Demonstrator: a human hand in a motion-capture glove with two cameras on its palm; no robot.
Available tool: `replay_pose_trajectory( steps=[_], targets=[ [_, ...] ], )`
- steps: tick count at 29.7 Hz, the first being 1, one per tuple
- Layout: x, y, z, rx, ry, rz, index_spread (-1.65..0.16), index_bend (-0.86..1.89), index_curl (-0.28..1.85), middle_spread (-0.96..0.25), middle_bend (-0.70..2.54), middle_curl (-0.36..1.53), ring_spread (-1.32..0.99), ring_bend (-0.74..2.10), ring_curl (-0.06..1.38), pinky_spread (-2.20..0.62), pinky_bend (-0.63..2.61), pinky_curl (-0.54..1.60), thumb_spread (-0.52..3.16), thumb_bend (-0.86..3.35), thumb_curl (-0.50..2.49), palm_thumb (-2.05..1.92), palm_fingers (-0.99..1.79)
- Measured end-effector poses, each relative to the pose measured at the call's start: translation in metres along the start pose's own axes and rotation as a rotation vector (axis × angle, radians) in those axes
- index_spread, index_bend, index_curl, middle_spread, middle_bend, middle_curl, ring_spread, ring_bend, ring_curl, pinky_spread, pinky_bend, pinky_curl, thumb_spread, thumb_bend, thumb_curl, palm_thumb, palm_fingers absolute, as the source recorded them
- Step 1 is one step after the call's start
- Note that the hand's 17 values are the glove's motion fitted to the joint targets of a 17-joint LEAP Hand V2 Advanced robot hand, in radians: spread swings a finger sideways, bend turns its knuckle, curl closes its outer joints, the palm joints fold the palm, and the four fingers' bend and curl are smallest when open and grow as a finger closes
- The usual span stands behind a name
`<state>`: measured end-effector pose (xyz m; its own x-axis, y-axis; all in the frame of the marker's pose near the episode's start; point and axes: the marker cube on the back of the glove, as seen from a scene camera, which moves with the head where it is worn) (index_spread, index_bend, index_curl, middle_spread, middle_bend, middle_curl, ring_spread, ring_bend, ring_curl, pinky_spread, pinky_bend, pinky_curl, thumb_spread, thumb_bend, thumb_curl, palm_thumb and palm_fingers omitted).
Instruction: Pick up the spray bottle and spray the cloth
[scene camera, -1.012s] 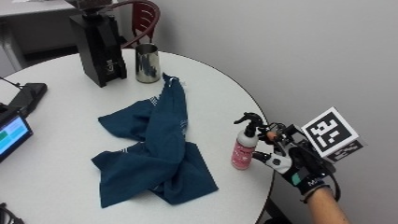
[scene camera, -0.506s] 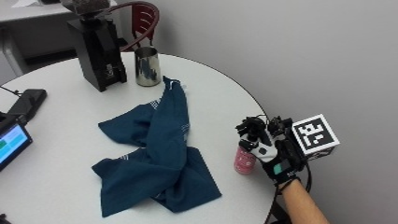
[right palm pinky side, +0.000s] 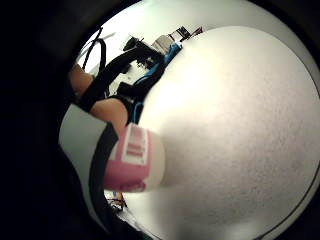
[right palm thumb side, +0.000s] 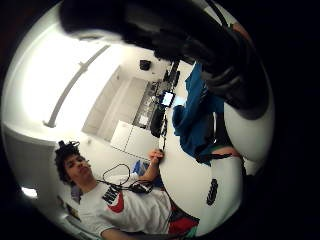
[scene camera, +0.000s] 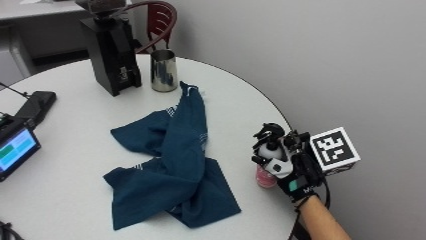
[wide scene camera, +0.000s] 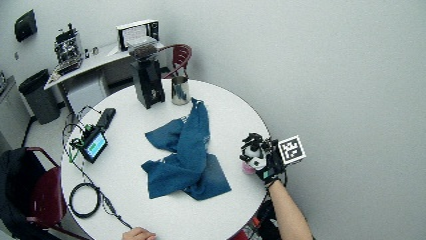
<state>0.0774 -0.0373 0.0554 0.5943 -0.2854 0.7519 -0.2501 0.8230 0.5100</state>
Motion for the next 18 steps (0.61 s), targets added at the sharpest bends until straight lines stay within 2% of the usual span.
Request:
replay_pose_trajectory(
  steps=[4,8,13,18],
  targets=[
    [-0.021,-0.010,-0.024,0.001,0.071,-0.053,-0.28,0.08,0.23,-0.13,0.32,0.44,-0.14,0.52,0.41,0.10,0.31,0.36,0.81,0.03,0.48,1.04,1.06],
    [-0.071,-0.042,-0.050,-0.083,0.255,-0.128,-0.28,0.08,0.22,-0.13,0.33,0.45,-0.14,0.54,0.42,0.06,0.34,0.37,0.74,0.00,0.51,1.05,1.08],
    [-0.116,-0.078,-0.060,-0.237,0.542,0.030,-0.28,0.08,0.22,-0.12,0.33,0.46,-0.14,0.55,0.43,0.03,0.37,0.38,0.68,-0.02,0.54,1.06,1.09],
    [-0.091,-0.070,-0.040,-0.395,0.653,0.165,-0.28,0.09,0.22,-0.12,0.33,0.47,-0.14,0.56,0.44,0.00,0.40,0.38,0.62,-0.03,0.57,1.06,1.10]
  ],
)
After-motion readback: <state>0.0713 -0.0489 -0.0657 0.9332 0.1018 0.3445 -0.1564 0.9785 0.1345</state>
